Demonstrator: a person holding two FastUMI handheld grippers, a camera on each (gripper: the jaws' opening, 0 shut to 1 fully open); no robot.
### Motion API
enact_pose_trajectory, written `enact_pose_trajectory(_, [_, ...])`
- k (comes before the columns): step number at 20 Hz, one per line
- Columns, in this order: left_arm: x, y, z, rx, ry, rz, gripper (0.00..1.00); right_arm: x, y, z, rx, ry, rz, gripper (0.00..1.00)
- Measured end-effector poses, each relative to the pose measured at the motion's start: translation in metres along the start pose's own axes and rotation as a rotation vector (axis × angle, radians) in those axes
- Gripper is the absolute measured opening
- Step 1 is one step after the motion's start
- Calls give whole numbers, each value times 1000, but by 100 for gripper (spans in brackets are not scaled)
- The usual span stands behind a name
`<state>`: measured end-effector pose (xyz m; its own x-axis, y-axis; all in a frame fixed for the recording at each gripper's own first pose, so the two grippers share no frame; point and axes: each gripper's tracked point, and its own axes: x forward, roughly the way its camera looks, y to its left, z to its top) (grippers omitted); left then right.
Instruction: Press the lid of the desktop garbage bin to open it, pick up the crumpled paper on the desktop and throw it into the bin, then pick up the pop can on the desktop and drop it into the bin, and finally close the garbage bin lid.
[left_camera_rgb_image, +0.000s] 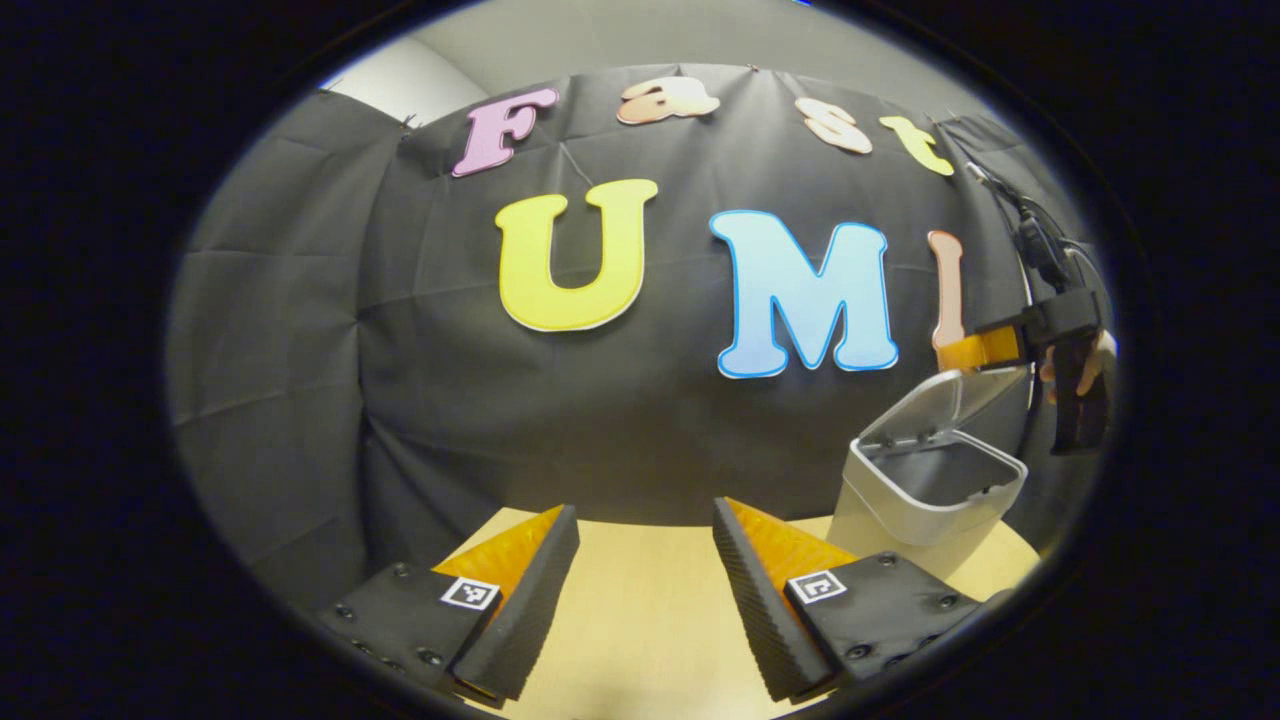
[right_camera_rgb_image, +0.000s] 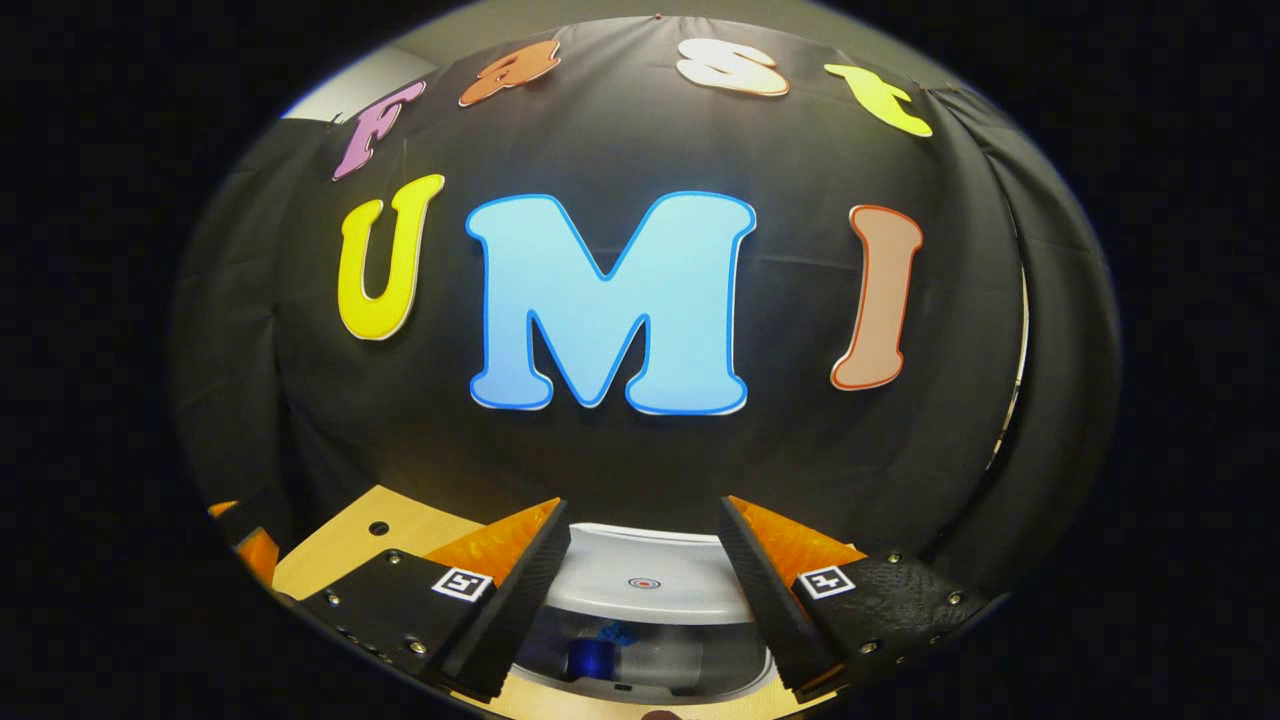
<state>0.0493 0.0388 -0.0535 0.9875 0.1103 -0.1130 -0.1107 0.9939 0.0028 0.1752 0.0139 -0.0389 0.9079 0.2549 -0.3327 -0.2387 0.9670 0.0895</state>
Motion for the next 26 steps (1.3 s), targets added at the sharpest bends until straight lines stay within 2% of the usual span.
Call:
enact_pose_trajectory(3, [-3,4,1,-3,-8,7,92,-1,1,-19,16,31,-1,96])
enact_pose_trajectory(4, [-3,4,2,-4,-9,7,98,-2,1,-23,29,38,-1,95])
enact_pose_trajectory(8, [-4,4,0,1,-6,9,98,-5,3,-42,82,67,0,95])
enact_pose_trajectory(15, [-3,-5,3,6,-13,-10,98,-8,5,-63,58,82,-12,96])
enact_pose_trajectory(17, [-2,-6,5,14,-15,-9,95,-8,5,-69,59,92,-13,95])
enact_pose_trajectory(18, [-1,-6,5,17,-16,-8,98,-8,6,-73,59,96,-14,95])
enact_pose_trajectory(26, [0,-10,7,21,-21,-15,98,-7,8,-95,39,139,-4,95])
